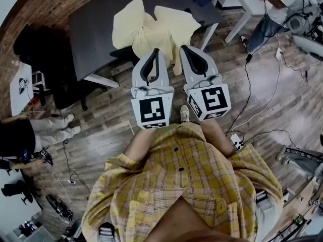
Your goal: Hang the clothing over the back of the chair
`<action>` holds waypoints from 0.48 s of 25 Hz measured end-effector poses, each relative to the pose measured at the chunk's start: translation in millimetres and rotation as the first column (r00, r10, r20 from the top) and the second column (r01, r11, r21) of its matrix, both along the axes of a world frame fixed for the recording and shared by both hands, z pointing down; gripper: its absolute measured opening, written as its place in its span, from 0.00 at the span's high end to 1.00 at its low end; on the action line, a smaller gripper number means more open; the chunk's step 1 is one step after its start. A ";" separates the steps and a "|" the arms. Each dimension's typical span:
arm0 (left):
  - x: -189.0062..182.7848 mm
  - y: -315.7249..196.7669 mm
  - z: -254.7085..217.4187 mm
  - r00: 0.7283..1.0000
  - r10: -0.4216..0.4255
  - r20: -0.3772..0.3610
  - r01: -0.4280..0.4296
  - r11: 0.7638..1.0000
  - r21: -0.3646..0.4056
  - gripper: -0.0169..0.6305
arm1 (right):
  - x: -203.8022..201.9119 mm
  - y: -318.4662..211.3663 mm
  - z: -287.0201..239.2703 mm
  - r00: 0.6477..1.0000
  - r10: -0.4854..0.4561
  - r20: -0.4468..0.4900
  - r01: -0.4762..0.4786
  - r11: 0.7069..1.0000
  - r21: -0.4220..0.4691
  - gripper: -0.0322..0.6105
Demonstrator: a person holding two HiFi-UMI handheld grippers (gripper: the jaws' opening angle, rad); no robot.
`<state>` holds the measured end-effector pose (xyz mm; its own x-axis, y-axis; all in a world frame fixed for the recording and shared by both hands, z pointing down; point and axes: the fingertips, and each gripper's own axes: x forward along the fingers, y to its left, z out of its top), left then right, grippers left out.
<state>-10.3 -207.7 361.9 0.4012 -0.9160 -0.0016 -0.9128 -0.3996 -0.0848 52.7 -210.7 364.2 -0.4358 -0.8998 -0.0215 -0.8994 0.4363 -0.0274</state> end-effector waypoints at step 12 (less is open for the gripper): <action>1.4 8.5 17.0 1.000 -0.008 -0.027 0.008 1.000 -0.004 0.98 | -2.0 5.4 23.6 1.000 0.001 -0.013 -0.001 0.999 -0.033 0.95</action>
<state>-8.9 -199.2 378.9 0.3933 -0.9194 -0.0083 -0.9180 -0.3922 -0.0586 50.7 -205.3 387.8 -0.4350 -0.9003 0.0139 -0.9002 0.4345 -0.0298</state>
